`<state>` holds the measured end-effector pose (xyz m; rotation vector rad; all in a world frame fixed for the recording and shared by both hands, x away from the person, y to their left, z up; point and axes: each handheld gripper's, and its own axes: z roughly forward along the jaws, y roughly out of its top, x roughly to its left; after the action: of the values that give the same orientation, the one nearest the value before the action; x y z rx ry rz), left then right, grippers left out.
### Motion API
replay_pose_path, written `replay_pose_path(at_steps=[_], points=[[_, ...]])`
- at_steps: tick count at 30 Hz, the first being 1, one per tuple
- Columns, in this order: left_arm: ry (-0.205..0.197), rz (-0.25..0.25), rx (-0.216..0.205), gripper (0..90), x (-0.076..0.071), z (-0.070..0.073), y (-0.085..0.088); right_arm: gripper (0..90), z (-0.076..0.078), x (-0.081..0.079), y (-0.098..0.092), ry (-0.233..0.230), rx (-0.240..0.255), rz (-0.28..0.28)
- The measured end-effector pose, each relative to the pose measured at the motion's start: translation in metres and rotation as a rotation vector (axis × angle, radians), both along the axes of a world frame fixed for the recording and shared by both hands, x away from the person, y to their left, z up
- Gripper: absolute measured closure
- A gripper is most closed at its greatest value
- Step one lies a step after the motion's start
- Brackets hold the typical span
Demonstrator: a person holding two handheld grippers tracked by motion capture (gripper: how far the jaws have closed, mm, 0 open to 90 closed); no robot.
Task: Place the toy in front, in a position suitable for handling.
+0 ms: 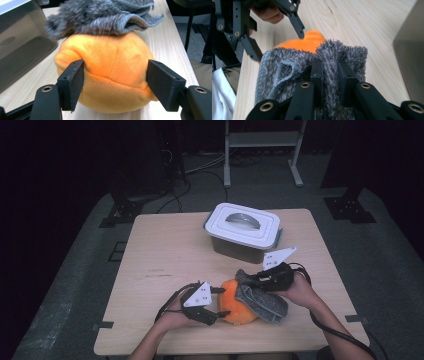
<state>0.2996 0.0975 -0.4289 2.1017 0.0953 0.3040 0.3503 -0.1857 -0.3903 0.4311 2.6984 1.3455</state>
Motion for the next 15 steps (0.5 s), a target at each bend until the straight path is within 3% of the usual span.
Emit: replay_pose_path(at_steps=[6, 11, 15], points=[[0.022, 0.027, -0.004, 31.2, 0.002, -0.002, 0.001, 75.9, -0.003, -0.017, -0.014, -0.012, 0.029, -0.014], [0.044, 0.066, -0.011, 31.1, 0.006, -0.002, 0.003, 75.9, 0.006, -0.037, -0.001, -0.050, 0.034, 0.057], [0.050, 0.072, -0.021, 27.6, 0.006, -0.001, 0.004, 75.9, 0.003, -0.041, 0.011, -0.091, -0.027, 0.076]])
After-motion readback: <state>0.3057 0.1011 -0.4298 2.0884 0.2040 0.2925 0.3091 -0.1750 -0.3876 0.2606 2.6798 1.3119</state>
